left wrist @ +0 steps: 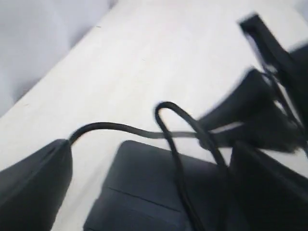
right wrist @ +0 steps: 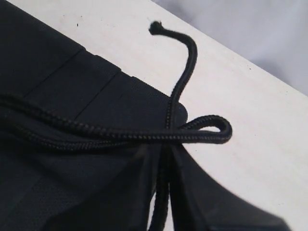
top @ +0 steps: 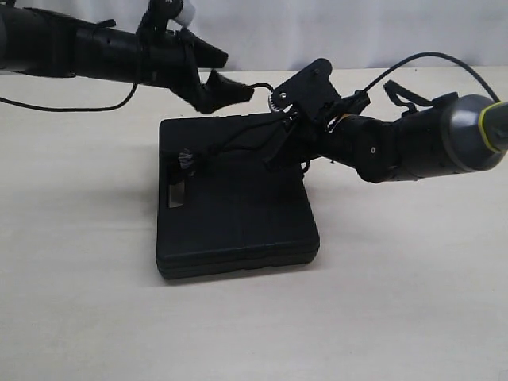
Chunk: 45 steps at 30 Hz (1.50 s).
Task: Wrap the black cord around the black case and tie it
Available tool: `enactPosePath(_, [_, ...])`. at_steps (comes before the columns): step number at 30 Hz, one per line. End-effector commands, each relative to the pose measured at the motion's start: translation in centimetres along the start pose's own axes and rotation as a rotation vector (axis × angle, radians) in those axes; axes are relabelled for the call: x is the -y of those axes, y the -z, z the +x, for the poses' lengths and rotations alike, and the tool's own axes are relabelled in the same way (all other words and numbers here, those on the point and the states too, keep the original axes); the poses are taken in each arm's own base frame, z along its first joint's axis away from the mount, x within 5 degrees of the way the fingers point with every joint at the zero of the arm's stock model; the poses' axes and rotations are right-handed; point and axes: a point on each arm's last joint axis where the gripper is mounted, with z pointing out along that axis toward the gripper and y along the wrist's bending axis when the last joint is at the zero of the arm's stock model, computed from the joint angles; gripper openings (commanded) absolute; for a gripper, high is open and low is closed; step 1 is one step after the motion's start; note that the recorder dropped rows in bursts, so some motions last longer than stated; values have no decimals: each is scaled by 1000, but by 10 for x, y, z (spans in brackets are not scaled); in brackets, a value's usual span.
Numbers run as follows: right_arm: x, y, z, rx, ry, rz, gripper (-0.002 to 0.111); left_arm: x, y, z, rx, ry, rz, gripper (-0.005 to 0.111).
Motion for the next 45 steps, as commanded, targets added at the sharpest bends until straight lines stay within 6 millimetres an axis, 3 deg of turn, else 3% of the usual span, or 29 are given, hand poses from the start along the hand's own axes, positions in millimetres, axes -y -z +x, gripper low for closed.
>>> enactPosePath(1, [0, 2, -2, 17, 18, -1, 14, -20, 2, 2, 36, 484, -230, 75])
enactPosePath(5, [0, 7, -12, -57, -97, -66, 14, -22, 3, 6, -3, 515, -267, 67])
enactPosePath(9, [0, 23, -38, -173, -128, -184, 14, -22, 3, 7, -10, 504, -265, 67])
enactPosePath(13, [5, 42, -54, -160, -129, -201, 17, -22, 3, 7, -14, 499, -264, 67])
enactPosePath(16, [7, 46, -58, -129, -130, -188, 43, -22, 3, 7, -15, 497, -264, 67])
enactPosePath(17, [9, 45, -62, -107, -196, -172, 55, -22, 3, 7, -15, 497, -264, 67])
enactPosePath(18, [16, 44, -69, -108, -294, -161, 57, -22, 3, 7, -18, 494, -263, 67])
enactPosePath(23, [64, 13, -103, -333, -398, -237, 57, -21, 3, 9, -45, 460, -254, 67])
enactPosePath(29, [58, -37, -107, -383, -372, -280, 57, -20, 3, 9, -43, 461, -251, 67])
enactPosePath(37, [52, -77, -88, -449, -381, -278, 55, -20, 3, 9, -43, 461, -251, 67])
enactPosePath(42, [49, -94, -74, -444, -372, -249, 41, -20, 3, 9, -43, 461, -251, 67])
enactPosePath(45, [49, -100, -70, -432, -372, -241, 27, -21, 3, 9, -45, 459, -257, 67])
